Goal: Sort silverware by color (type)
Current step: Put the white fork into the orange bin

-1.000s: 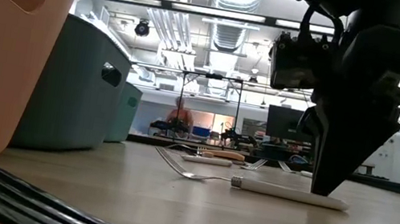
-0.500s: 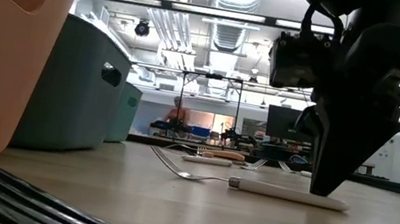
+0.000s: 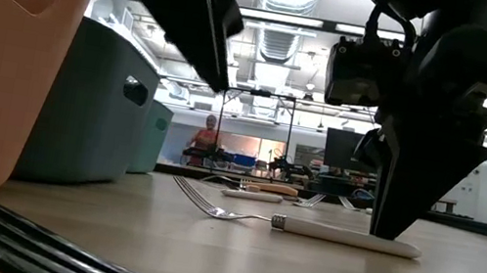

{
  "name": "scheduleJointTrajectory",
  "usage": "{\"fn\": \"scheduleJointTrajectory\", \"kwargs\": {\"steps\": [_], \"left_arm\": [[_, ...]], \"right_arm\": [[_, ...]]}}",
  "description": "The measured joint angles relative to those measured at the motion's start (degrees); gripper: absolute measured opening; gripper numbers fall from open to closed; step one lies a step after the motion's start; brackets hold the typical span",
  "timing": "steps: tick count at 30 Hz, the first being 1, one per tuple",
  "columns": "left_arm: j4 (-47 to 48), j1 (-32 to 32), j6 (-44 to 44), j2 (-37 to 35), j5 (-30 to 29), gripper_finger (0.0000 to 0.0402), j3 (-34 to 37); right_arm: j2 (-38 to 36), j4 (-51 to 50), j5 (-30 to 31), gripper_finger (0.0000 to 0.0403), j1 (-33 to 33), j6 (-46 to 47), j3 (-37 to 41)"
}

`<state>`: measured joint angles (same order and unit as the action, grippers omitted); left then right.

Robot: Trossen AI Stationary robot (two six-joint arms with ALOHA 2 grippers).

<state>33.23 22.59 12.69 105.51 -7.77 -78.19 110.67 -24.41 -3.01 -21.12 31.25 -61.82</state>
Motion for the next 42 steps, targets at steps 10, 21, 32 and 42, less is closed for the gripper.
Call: {"fn": "scheduleJointTrajectory", "kwargs": {"steps": [10,21,32,42], "left_arm": [[-13.47,-0.18,-2.37,3.15,-3.29,0.0127,5.06],[-11.03,0.27,-2.76,0.02,-3.29,0.0127,4.21],[-13.34,-1.91,-4.14,1.18,-0.69,0.0127,2.06],[-12.03,-5.90,4.43,3.10,5.82,0.0127,1.07]], "right_arm": [[0.07,1.34,-0.02,0.0054,-0.02,0.23,0.02],[0.07,1.25,-0.01,0.0054,-0.04,2.69,0.01],[0.07,1.03,-0.01,0.0054,-0.02,2.32,-0.03],[0.07,1.02,-0.37,0.0054,0.02,1.82,-0.04]]}}
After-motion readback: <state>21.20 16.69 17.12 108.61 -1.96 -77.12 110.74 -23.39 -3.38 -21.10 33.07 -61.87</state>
